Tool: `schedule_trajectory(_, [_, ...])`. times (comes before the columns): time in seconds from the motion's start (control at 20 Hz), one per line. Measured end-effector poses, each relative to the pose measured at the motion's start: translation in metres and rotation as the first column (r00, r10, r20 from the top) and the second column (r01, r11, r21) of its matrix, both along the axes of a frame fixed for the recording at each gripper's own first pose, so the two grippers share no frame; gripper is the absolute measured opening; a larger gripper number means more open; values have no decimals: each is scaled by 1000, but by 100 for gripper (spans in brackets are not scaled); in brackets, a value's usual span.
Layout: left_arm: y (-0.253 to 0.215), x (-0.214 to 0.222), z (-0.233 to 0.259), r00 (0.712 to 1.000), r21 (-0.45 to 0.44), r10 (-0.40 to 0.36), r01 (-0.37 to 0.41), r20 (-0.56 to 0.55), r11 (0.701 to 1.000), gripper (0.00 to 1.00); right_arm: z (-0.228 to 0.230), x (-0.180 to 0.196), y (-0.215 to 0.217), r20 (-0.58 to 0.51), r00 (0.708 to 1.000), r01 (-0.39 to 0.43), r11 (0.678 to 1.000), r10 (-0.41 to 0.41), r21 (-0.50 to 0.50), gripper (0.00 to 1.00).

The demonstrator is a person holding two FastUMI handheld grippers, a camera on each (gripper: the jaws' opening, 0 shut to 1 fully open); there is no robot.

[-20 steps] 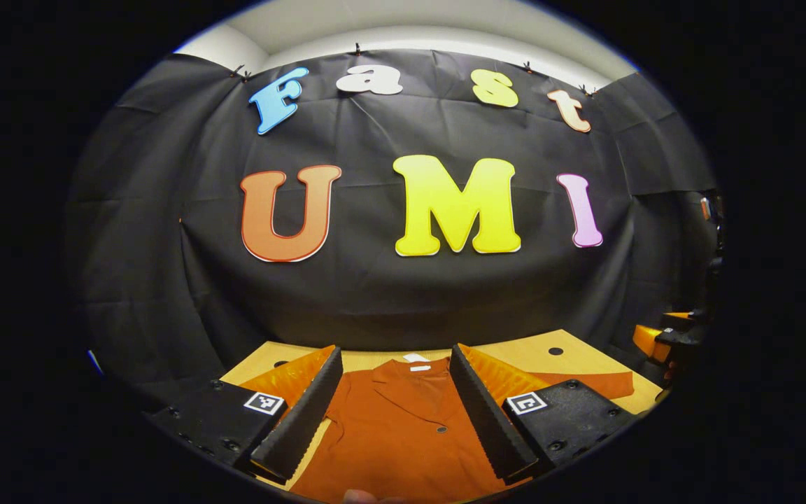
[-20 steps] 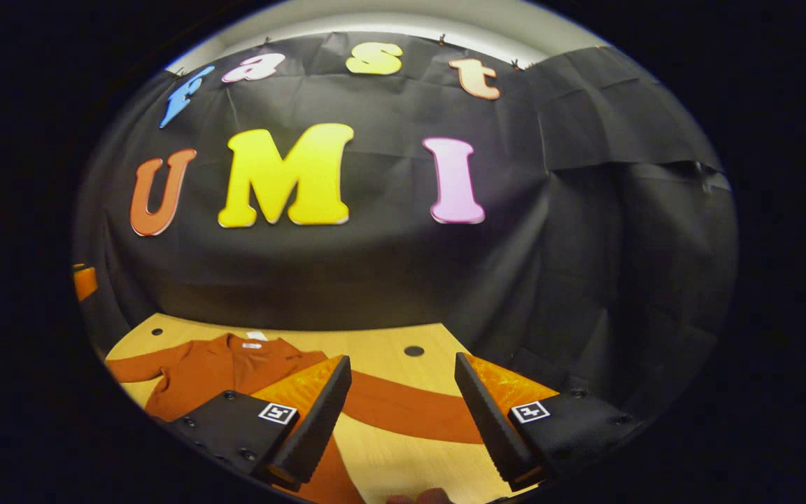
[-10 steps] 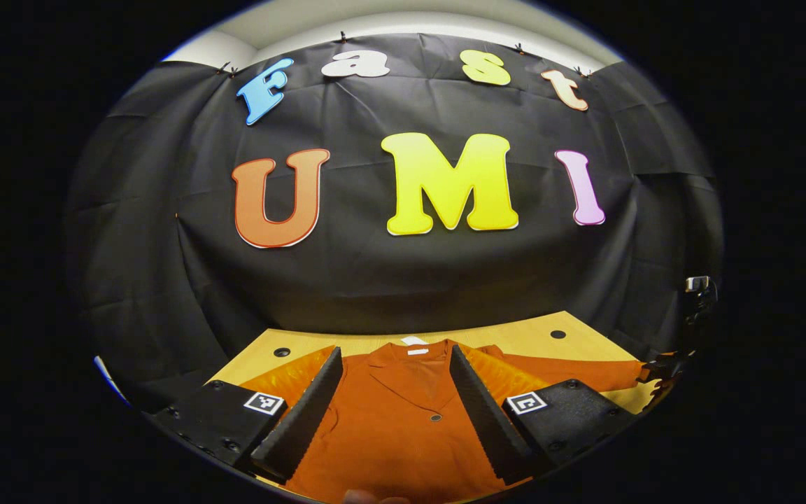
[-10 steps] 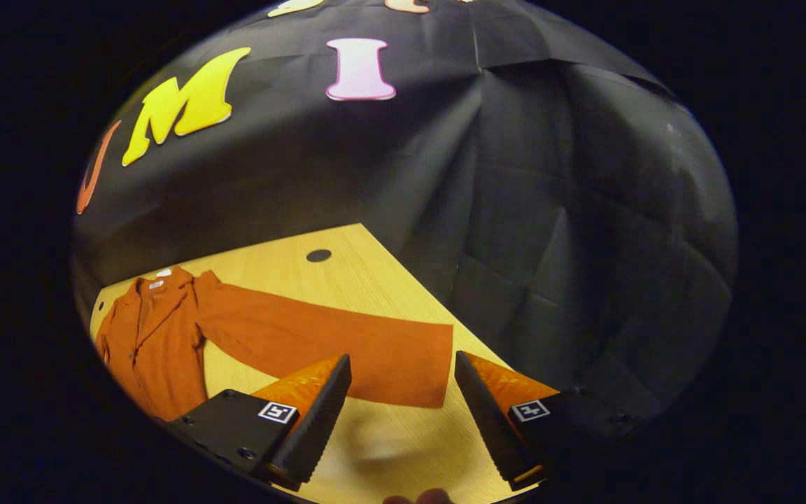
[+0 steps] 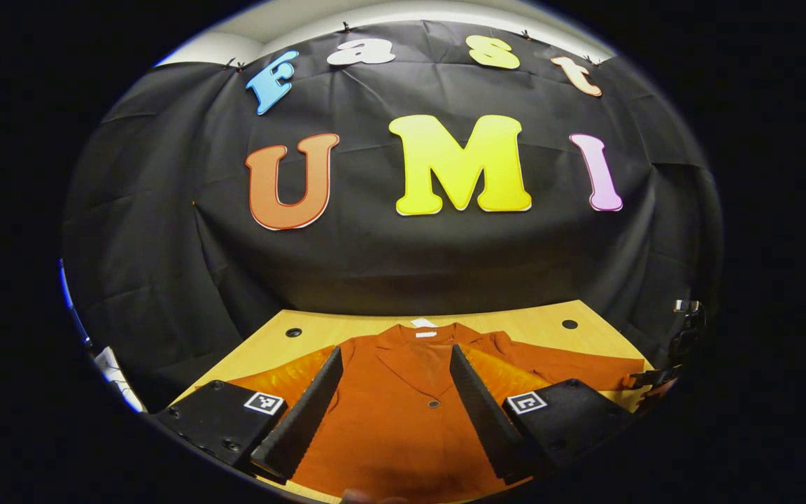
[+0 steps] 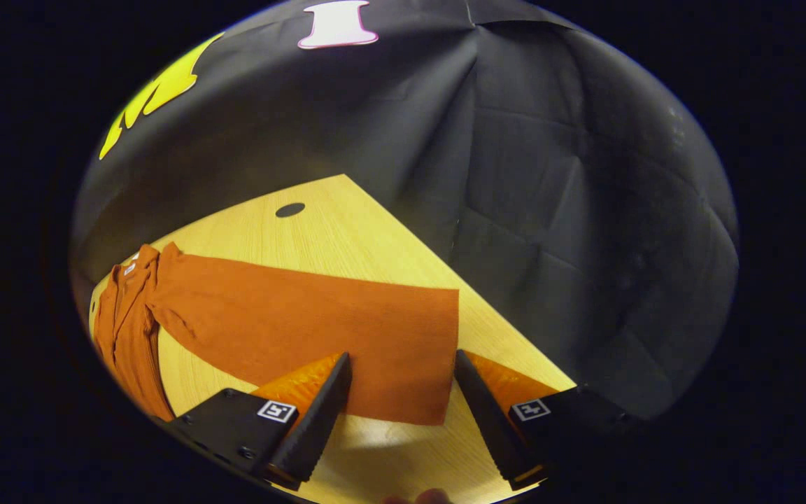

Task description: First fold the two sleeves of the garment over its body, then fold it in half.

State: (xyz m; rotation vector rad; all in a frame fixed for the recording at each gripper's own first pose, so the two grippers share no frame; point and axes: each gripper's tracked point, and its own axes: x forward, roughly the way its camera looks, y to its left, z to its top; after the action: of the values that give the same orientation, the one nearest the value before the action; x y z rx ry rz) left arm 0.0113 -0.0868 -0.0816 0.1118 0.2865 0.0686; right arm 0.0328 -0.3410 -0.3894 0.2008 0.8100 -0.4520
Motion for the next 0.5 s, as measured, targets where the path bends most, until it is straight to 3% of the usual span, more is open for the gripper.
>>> schedule_trajectory(0.2, [7,5,-7,999,-25,29,-29,-28,999,99,4,-1,6,18,1000,-11,1000,11,2,95])
schedule_trajectory(0.25, [9,6,-9,999,-30,33,-34,-32,999,100,-3,4,8,28,999,-22,1000,22,5,87])
schedule_trajectory(0.3, [11,6,-10,999,-33,35,-37,-37,999,100,-1,6,11,35,999,-27,999,26,18,70])
schedule_trajectory(0.4, [17,7,-11,998,-31,39,-41,-43,999,100,2,8,11,45,999,-17,999,16,28,46])
schedule_trajectory(0.45, [21,7,-10,998,-29,39,-40,-40,999,100,-1,11,7,58,998,-7,999,5,37,43])
schedule_trajectory(0.5, [25,8,-7,999,-27,40,-41,-34,999,100,1,13,7,74,997,19,998,-23,52,26])
